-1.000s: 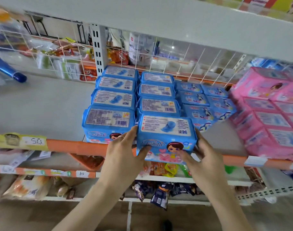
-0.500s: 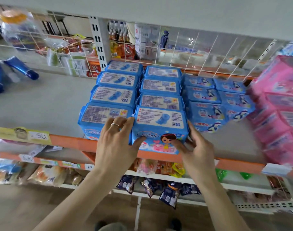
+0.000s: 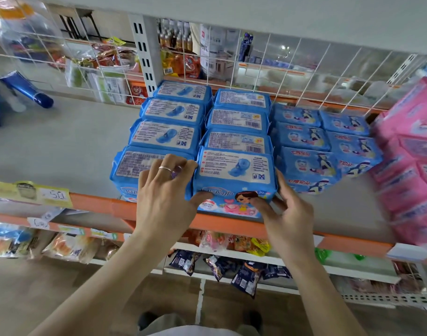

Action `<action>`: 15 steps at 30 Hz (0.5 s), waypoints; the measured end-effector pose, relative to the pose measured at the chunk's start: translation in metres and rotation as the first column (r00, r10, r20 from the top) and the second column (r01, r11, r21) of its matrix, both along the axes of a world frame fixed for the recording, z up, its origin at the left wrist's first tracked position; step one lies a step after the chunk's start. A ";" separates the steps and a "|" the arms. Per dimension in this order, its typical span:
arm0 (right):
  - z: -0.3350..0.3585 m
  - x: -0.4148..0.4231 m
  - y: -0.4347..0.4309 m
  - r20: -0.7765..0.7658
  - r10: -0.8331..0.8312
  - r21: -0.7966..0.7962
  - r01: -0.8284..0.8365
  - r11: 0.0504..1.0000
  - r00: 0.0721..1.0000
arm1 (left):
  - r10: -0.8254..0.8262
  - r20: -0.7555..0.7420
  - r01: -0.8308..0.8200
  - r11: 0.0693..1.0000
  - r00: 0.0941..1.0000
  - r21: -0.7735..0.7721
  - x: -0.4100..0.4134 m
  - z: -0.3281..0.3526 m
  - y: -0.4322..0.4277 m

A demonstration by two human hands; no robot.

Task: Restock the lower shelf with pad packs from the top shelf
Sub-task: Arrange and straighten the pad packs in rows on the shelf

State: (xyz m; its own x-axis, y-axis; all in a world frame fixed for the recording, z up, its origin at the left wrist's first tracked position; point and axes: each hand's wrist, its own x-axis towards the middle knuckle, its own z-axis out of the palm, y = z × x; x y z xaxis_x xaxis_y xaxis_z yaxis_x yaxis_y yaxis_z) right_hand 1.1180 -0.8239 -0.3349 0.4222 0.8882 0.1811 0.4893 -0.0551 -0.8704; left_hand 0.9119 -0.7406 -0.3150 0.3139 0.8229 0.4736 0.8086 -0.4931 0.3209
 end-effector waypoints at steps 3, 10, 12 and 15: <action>-0.002 0.001 0.002 0.059 0.023 0.009 -0.024 1.000 0.998 | 0.013 -0.010 -0.013 1.000 1.000 -0.020 0.001 0.001 0.001; -0.006 0.000 0.001 0.164 0.002 0.089 -0.016 0.996 0.986 | 0.001 -0.010 -0.001 0.999 1.000 -0.032 0.001 -0.001 0.002; -0.010 0.000 -0.001 0.189 0.012 0.124 -0.036 0.992 0.982 | -0.007 -0.014 0.007 1.000 1.000 -0.029 0.002 -0.002 0.001; -0.014 0.002 -0.002 0.200 0.052 0.176 -0.088 0.980 0.978 | -0.030 -0.051 0.029 0.999 0.998 -0.033 0.001 -0.002 0.001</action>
